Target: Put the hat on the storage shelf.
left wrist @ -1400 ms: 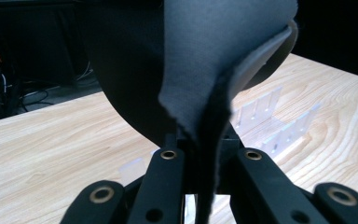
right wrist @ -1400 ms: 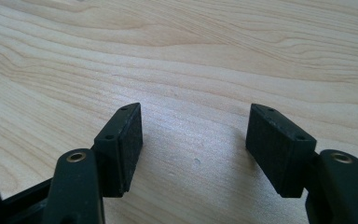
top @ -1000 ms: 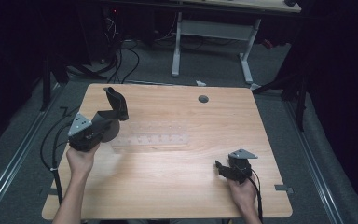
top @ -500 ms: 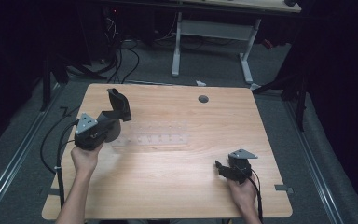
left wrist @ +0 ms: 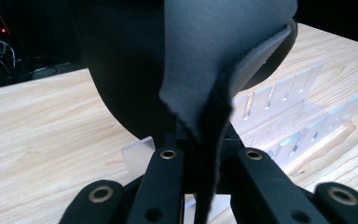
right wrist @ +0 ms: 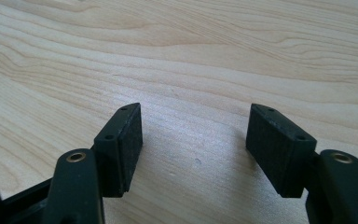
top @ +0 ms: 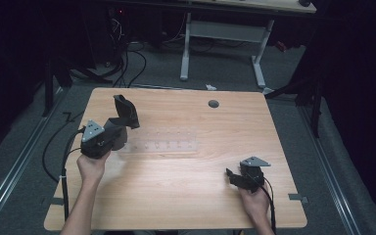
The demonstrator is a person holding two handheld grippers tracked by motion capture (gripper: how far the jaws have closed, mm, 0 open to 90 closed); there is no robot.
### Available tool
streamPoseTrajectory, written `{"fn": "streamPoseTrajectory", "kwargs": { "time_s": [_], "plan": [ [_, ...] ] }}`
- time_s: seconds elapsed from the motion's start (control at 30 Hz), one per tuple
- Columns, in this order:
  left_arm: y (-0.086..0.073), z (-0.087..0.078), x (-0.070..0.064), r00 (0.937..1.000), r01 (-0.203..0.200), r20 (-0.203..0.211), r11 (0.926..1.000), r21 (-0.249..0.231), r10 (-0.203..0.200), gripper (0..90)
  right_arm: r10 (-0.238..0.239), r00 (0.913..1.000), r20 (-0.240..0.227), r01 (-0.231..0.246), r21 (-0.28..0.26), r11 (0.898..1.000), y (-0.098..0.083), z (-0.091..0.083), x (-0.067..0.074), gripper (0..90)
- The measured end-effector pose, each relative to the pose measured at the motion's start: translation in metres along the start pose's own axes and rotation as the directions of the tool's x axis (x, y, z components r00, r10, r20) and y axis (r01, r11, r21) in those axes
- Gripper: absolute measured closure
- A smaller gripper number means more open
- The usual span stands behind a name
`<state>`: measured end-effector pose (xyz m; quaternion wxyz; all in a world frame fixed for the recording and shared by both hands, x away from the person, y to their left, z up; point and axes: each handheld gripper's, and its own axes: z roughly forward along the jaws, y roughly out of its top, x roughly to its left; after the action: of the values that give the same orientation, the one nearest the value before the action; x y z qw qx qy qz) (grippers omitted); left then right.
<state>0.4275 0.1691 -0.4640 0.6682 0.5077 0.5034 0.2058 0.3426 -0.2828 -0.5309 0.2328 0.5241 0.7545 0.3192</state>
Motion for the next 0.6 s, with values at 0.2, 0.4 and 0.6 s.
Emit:
{"fn": "streamPoseTrajectory", "kwargs": {
  "time_s": [0.2, 0.4, 0.6],
  "plan": [
    [-0.0073, 0.0015, 0.0014, 0.9999, -0.009, -0.010, 0.9998, 0.018, 0.009, 85.0, 0.000, 1.0000, 0.000, 0.000, 0.000, 1.000, 0.0000, 0.0000, 0.0001, 36.4],
    [-0.0087, 0.0012, 0.0004, 0.9997, -0.018, -0.013, 0.9994, 0.031, 0.018, 84.0, -0.001, 1.0000, -0.001, 0.001, 0.001, 1.000, -0.0001, -0.0001, 0.0001, 36.2],
    [-0.0093, 0.0000, -0.0003, 0.9995, -0.019, -0.022, 0.9985, 0.051, 0.020, 83.6, -0.002, 1.0000, -0.001, 0.002, 0.001, 1.000, -0.0001, -0.0001, 0.0002, 36.0]
  ]
}}
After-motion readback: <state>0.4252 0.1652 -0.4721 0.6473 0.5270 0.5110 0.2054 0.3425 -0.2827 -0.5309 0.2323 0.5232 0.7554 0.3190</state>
